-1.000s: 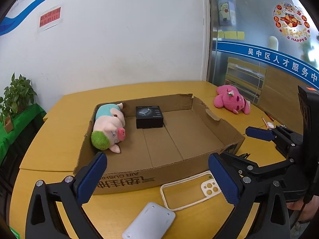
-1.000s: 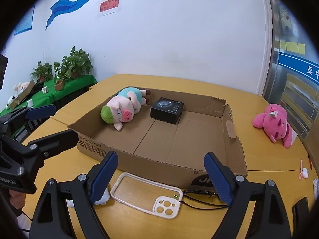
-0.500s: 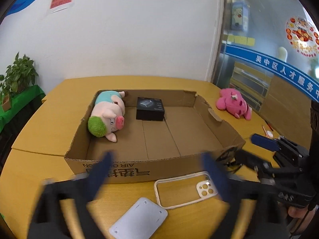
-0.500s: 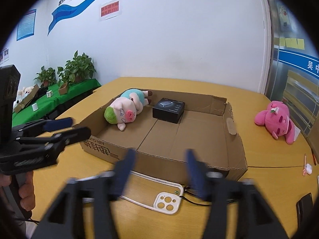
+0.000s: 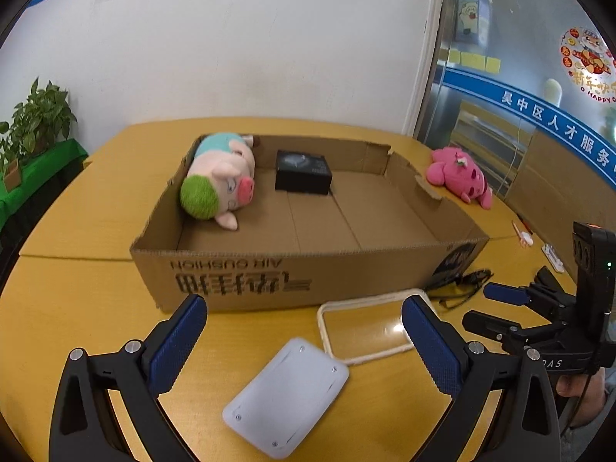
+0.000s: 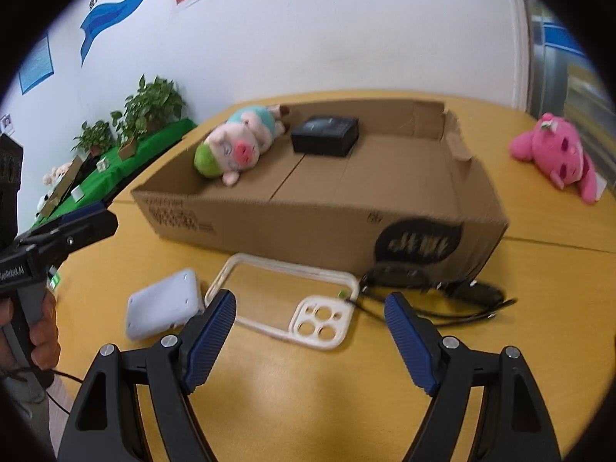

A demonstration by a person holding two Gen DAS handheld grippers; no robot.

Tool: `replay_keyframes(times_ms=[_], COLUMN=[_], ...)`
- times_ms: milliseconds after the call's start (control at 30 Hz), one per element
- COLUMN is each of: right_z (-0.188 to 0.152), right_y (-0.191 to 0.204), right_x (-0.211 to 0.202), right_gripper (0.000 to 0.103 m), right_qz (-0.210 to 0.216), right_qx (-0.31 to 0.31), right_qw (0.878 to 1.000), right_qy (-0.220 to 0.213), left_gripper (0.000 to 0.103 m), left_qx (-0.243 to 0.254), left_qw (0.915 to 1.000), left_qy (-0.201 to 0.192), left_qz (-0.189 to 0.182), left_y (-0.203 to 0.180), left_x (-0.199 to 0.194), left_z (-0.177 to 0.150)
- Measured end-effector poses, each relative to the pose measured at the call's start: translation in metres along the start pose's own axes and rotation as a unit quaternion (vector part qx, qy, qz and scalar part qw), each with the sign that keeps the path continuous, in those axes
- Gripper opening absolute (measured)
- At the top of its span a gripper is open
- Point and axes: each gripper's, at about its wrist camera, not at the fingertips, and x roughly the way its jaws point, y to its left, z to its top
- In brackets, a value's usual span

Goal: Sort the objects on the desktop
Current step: 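Pull both tools back from the box toward the white power bank, then close the left gripper on the white power bank while the right gripper pinches its edge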

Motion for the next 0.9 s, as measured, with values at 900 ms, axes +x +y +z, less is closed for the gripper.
replay_keyframes(times_ms=[900], right_z=[-0.029], right_y=[0.028], right_x=[0.049], right_gripper=[0.080], right_qz=[0.105], right_qx=[0.042], right_qw=[0.988], right_qy=[0.103], left_gripper=[0.073], left_qx=[0.064], left_qw=[0.9793], left_qy=[0.191], left_qz=[-0.015], left_y=[-0.004], left_x=[0.054], left_z=[-0.081])
